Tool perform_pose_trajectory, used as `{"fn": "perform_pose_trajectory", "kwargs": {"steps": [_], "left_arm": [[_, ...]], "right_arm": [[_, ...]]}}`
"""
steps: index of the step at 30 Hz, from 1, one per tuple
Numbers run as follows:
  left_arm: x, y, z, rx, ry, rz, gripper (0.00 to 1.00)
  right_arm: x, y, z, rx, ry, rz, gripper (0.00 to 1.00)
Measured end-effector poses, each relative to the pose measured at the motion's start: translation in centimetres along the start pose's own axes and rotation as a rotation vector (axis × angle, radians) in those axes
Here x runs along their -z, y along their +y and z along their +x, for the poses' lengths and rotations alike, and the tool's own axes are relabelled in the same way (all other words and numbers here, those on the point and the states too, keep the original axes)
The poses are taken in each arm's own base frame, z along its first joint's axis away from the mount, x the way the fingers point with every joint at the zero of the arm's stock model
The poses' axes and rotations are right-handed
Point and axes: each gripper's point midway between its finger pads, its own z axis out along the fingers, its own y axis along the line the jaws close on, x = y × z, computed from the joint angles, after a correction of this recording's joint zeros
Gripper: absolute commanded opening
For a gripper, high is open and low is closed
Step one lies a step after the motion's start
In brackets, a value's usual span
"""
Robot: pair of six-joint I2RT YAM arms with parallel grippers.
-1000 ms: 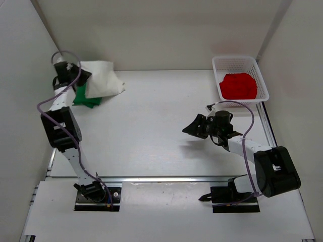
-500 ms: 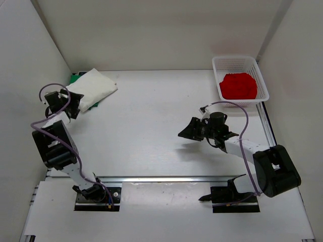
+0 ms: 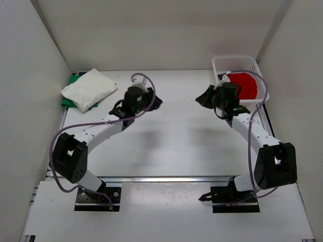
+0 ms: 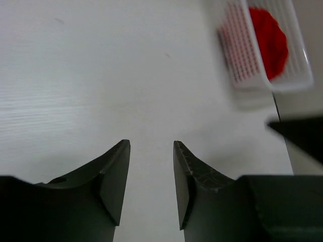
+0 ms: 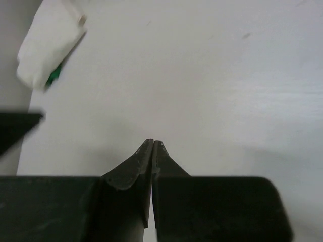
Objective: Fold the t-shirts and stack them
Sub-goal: Grab crumpled tshirt from bin with the right arm
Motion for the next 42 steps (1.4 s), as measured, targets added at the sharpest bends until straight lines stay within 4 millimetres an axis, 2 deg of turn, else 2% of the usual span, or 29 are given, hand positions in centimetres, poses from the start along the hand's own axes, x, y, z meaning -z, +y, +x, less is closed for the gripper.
{"fn": "perform_pose_trajectory", "kwargs": {"steps": [1,2,3,4,6,7,8,9,10,11,13,15,17,21,25,27,29,30,32,34,39,42], "left_arm": [[0.3,-2.8,2.0,-0.036,0.036,0.065,0.48],[0.6,-4.8,3.7,-0.059,0.064,0.114,0.48],[0.9,-6.1,5.5,-0.078,0.089,0.153,0.48],[1.2,-6.5,7.0,-0.090,0.114,0.176,0.48],[1.7,-5.6,10.6,-0.101,0.177,0.183,0.50],[2.1,-4.8,12.5,-0.104,0.216,0.179,0.51],[2.5,-3.9,14.5,-0.107,0.255,0.170,0.51],[3.1,-3.1,16.4,-0.109,0.296,0.163,0.51],[3.8,-2.4,18.4,-0.114,0.339,0.157,0.51],[4.5,-2.1,20.2,-0.119,0.375,0.163,0.52],[6.1,-2.0,23.1,-0.124,0.444,0.186,0.52],[7.4,-2.6,25.1,-0.130,0.495,0.227,0.53],[8.1,-3.5,25.9,-0.128,0.519,0.264,0.53],[8.4,-4.9,25.2,-0.111,0.503,0.326,0.53],[8.5,-5.0,24.0,-0.096,0.473,0.347,0.54],[8.4,-4.9,23.9,-0.092,0.470,0.347,0.53],[8.5,-4.8,24.0,-0.085,0.473,0.349,0.54],[8.7,-4.8,24.2,-0.084,0.479,0.352,0.54],[8.9,-4.8,24.7,-0.084,0.494,0.356,0.53],[9.0,-4.8,24.9,-0.080,0.504,0.360,0.53],[9.0,-4.7,24.8,-0.073,0.504,0.357,0.53],[8.9,-4.7,24.7,-0.065,0.504,0.354,0.51]], "right_arm": [[0.2,-1.2,-2.1,0.003,-0.048,0.043,0.00],[0.5,-2.7,-4.0,0.002,-0.090,0.094,0.00],[0.9,-4.5,-5.8,-0.002,-0.127,0.153,0.01],[1.3,-6.5,-7.3,-0.009,-0.156,0.213,0.00],[2.0,-10.6,-9.7,-0.030,-0.191,0.330,0.03],[2.3,-12.8,-10.6,-0.044,-0.199,0.391,0.10],[2.6,-14.8,-11.4,-0.057,-0.202,0.446,0.23],[2.6,-17.0,-12.2,-0.069,-0.199,0.498,0.29],[2.6,-19.1,-12.8,-0.077,-0.197,0.552,0.41],[2.7,-21.2,-13.2,-0.082,-0.188,0.607,0.47],[2.6,-24.9,-13.4,-0.090,-0.165,0.703,0.50],[2.1,-27.8,-13.1,-0.092,-0.120,0.764,0.51],[1.4,-29.9,-12.9,-0.096,-0.081,0.798,0.51],[-0.5,-33.0,-13.2,-0.099,-0.024,0.835,0.52],[-2.6,-34.4,-13.7,-0.083,0.008,0.855,0.55],[-4.0,-34.5,-13.9,-0.065,0.027,0.858,0.51],[-5.5,-34.5,-14.6,-0.049,0.040,0.853,0.37],[-6.2,-34.5,-14.9,-0.041,0.043,0.848,0.35],[-7.4,-34.4,-15.3,-0.034,0.047,0.835,0.22],[-7.7,-34.4,-15.0,-0.038,0.061,0.822,0.02],[-6.9,-34.9,-14.6,-0.101,0.077,0.791,0.00],[-6.4,-34.4,-14.9,-0.119,0.079,0.764,0.00]]}}
